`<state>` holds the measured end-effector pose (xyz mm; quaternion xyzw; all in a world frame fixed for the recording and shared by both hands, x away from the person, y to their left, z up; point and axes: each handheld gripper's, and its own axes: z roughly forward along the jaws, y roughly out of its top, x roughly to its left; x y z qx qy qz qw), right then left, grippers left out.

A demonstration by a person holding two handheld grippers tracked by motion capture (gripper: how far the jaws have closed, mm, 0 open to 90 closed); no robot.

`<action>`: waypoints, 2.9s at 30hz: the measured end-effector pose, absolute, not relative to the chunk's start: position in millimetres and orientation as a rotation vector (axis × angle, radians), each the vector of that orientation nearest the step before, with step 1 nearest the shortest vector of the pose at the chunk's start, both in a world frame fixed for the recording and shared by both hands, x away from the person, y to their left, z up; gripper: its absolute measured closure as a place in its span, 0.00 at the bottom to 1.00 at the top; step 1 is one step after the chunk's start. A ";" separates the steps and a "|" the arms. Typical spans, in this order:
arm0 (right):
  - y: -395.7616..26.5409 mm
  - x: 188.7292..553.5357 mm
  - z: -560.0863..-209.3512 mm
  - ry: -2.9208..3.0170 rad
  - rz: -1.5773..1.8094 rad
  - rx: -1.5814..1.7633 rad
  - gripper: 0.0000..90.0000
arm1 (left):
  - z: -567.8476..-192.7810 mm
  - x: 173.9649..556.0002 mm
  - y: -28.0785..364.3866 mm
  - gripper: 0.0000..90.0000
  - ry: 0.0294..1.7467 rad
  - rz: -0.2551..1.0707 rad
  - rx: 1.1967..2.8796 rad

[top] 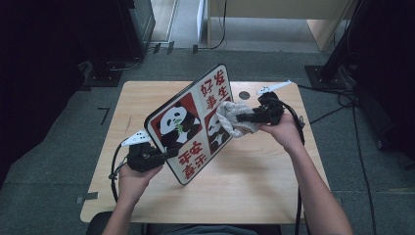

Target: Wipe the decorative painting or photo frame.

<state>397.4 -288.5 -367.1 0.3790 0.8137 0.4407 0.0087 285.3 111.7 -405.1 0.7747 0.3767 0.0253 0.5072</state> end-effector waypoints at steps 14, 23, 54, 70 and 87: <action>-270.3 404.5 -299.1 2.513 1.437 1.046 0.75 | -405.4 284.8 111.7 0.87 0.910 0.064 1.865; -247.2 410.5 -269.3 2.489 1.469 0.984 0.75 | -405.5 284.6 112.0 0.87 0.907 0.070 1.864; -237.7 413.6 -306.9 2.541 1.450 1.000 0.75 | -405.5 283.4 113.3 0.88 0.899 0.075 1.865; -242.0 411.5 -326.5 2.545 1.468 1.025 0.74 | -406.1 283.3 114.1 0.87 0.891 0.072 1.866; -246.2 408.4 -350.2 2.565 1.462 1.069 0.74 | -406.0 282.8 113.6 0.87 0.889 0.065 1.864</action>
